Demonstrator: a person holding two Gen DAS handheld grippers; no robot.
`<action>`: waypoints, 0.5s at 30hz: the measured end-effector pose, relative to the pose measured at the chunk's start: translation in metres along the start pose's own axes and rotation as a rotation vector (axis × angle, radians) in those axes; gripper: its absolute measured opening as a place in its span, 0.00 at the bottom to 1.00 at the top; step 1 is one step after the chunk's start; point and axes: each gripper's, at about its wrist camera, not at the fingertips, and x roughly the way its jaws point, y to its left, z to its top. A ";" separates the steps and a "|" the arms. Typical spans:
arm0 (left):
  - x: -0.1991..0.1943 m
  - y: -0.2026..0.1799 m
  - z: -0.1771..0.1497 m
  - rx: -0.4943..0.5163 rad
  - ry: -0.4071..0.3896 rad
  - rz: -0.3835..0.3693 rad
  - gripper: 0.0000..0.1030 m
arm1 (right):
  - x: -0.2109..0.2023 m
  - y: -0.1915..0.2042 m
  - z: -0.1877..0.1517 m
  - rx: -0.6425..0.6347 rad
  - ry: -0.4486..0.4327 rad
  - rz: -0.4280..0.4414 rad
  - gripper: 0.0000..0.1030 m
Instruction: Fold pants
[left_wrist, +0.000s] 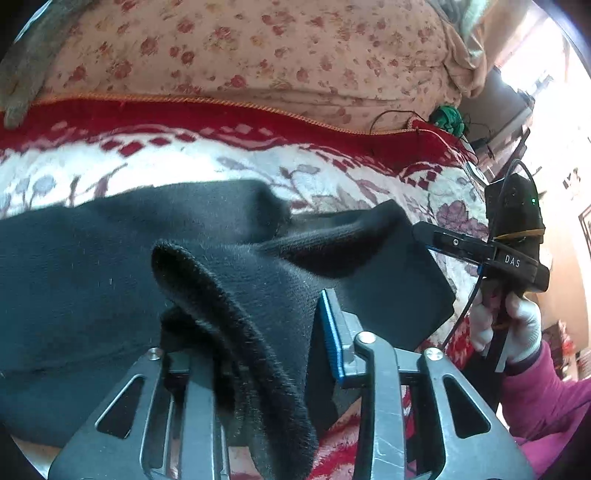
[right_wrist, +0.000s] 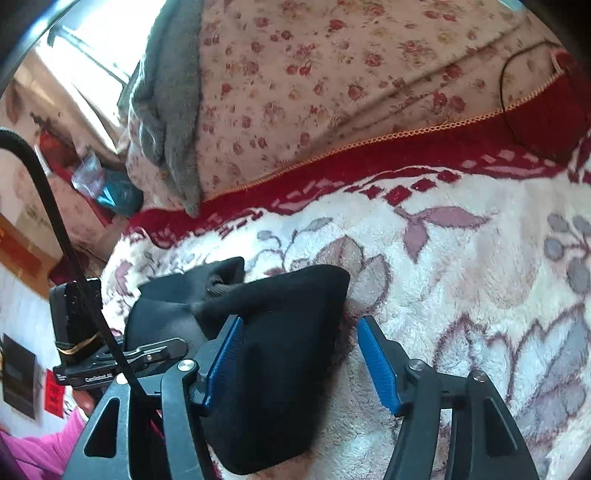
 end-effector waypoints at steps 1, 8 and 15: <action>0.000 -0.004 0.003 0.024 -0.001 0.004 0.26 | 0.000 -0.001 -0.001 0.011 -0.009 0.019 0.62; 0.001 -0.019 0.027 0.057 -0.005 -0.015 0.17 | 0.016 -0.013 -0.009 0.029 0.016 0.122 0.28; 0.015 -0.006 0.032 0.001 0.032 0.046 0.17 | -0.004 -0.047 -0.022 0.208 -0.076 0.133 0.24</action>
